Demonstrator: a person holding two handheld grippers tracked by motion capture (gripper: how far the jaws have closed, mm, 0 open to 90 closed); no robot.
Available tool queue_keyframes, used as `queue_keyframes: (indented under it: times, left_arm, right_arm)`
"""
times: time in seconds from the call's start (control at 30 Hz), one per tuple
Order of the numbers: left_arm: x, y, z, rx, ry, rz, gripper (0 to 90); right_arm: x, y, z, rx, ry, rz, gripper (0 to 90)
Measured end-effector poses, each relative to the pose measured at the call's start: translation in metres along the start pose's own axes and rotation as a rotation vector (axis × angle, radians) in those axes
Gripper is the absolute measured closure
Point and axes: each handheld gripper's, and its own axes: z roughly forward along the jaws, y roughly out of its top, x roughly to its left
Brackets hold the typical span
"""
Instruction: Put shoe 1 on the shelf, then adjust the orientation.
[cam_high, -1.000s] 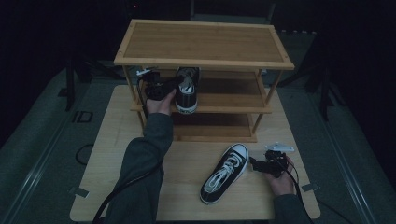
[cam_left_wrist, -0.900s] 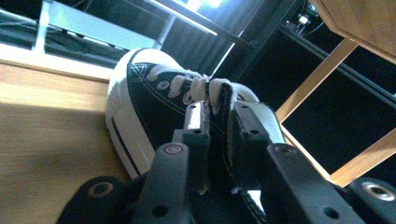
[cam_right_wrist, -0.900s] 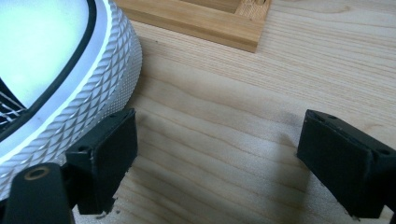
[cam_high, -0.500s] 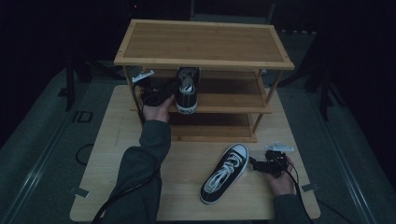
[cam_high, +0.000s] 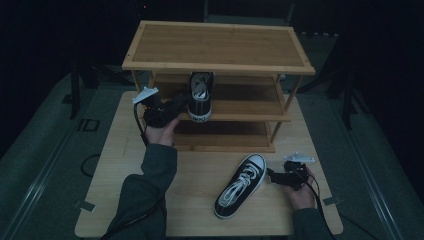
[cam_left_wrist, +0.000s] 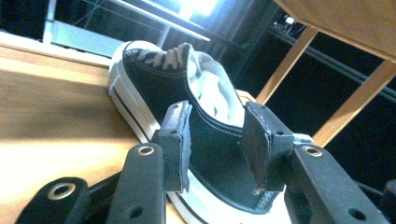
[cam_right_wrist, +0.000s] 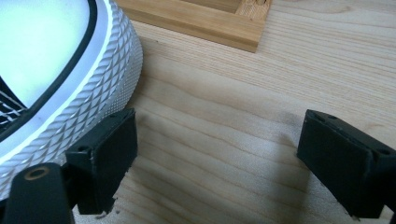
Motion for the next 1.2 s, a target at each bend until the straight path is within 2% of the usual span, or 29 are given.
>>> queue_keyframes:
  times: [0.2, 0.3, 0.43, 0.57, 0.7, 0.73, 0.77, 0.83, 1.03, 1.07, 1.1, 1.13, 1.2]
  left_arm:
    - [-0.003, -0.008, -0.012, -0.006, 0.001, 0.018, 61.2]
    - [-0.005, -0.013, -0.019, -0.003, 0.003, 0.041, 59.7]
    - [-0.001, -0.020, -0.026, -0.011, 0.022, 0.054, 58.9]
    - [0.002, -0.029, -0.030, 0.002, 0.030, 0.061, 58.2]
    - [0.005, -0.039, -0.033, 0.020, 0.036, 0.077, 57.4]
    - [0.005, -0.041, -0.034, 0.026, 0.040, 0.083, 57.4]
    - [0.006, -0.044, -0.035, 0.029, 0.039, 0.087, 57.4]
    - [0.006, -0.050, -0.037, 0.036, 0.046, 0.095, 57.0]
    - [0.014, -0.067, -0.044, 0.068, 0.058, 0.100, 55.4]
    - [0.014, -0.067, -0.044, 0.068, 0.058, 0.100, 55.4]
    - [0.019, -0.073, -0.045, 0.081, 0.069, 0.102, 55.4]
    - [0.022, -0.076, -0.046, 0.087, 0.077, 0.097, 55.4]
    - [0.027, -0.081, -0.048, 0.099, 0.089, 0.089, 55.4]
  right_arm:
    - [0.000, 0.000, 0.000, 0.000, 0.000, 0.000, 11.7]
    - [0.000, 0.000, 0.000, 0.000, 0.000, 0.000, 11.7]
    - [0.001, -0.001, -0.002, -0.016, 0.005, -0.005, 20.4]
    - [0.004, -0.002, -0.003, -0.022, -0.004, 0.003, 22.5]
    - [0.007, -0.002, -0.006, 0.002, -0.011, 0.007, 23.8]
    - [0.008, -0.002, -0.008, 0.009, -0.013, 0.007, 30.3]
    - [0.008, -0.002, -0.011, 0.017, -0.016, 0.012, 37.0]
    - [0.009, -0.002, -0.015, 0.022, -0.010, 0.022, 42.0]
    - [0.021, -0.003, -0.041, -0.044, 0.024, 0.013, 45.5]
    - [0.021, -0.003, -0.041, -0.044, 0.024, 0.013, 45.5]
    - [0.025, -0.004, -0.046, -0.055, 0.036, 0.013, 45.8]
    - [0.033, -0.005, -0.057, -0.081, 0.052, -0.005, 47.7]
    - [0.044, -0.005, -0.069, -0.111, 0.066, -0.027, 49.3]
